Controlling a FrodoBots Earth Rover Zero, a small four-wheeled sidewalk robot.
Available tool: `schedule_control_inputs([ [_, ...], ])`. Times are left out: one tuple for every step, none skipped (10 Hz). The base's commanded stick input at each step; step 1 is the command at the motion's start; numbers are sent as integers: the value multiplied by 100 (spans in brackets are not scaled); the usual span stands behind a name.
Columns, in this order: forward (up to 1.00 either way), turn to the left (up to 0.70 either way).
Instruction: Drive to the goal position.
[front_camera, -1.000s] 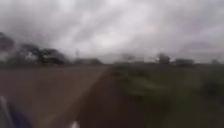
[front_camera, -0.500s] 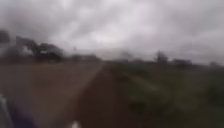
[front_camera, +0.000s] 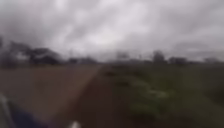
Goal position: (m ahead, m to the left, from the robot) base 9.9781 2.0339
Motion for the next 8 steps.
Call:
schedule_control_inputs([
  [70,0],
  [70,0],
  [70,0],
  [70,0],
  [70,0],
  [70,0],
  [70,0],
  [70,0],
])
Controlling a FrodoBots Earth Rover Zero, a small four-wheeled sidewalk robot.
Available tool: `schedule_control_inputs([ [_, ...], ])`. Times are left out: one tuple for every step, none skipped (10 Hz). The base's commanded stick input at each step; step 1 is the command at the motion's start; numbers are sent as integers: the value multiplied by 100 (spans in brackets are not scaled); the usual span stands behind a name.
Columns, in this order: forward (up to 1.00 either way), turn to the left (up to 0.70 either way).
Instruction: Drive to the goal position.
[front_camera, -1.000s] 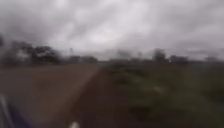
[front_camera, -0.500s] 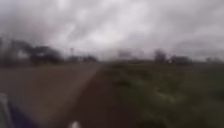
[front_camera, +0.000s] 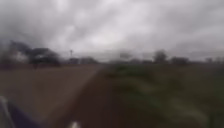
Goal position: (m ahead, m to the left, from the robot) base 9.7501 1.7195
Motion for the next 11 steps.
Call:
schedule_control_inputs([
  [70,0],
  [70,0],
  [70,0],
  [70,0],
  [70,0],
  [70,8],
  [70,26],
  [70,33],
  [70,3],
  [70,0],
  [70,0],
])
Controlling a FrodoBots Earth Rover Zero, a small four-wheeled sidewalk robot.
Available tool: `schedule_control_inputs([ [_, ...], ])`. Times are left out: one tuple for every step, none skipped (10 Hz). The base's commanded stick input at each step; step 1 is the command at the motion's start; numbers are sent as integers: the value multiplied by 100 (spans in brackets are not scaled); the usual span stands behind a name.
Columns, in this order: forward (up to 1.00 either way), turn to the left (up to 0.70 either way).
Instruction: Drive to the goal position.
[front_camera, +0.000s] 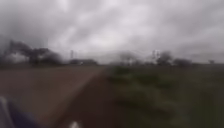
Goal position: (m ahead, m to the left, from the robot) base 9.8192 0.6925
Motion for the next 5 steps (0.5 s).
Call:
schedule_control_inputs([
  [70,0],
  [70,0],
  [70,0],
  [70,0],
  [70,0],
])
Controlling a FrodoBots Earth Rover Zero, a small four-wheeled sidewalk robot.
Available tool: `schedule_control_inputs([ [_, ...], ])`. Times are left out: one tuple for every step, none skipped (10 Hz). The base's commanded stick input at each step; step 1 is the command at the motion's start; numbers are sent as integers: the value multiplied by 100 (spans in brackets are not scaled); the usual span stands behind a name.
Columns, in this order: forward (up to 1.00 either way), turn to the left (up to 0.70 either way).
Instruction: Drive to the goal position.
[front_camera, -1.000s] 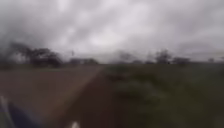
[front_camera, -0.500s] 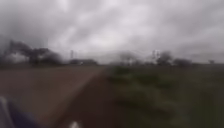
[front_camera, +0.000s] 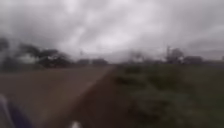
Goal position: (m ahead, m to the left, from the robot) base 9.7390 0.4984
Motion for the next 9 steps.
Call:
schedule_control_inputs([
  [70,0],
  [70,0],
  [70,0],
  [70,0],
  [70,0],
  [70,0],
  [70,0],
  [70,0],
  [70,0],
])
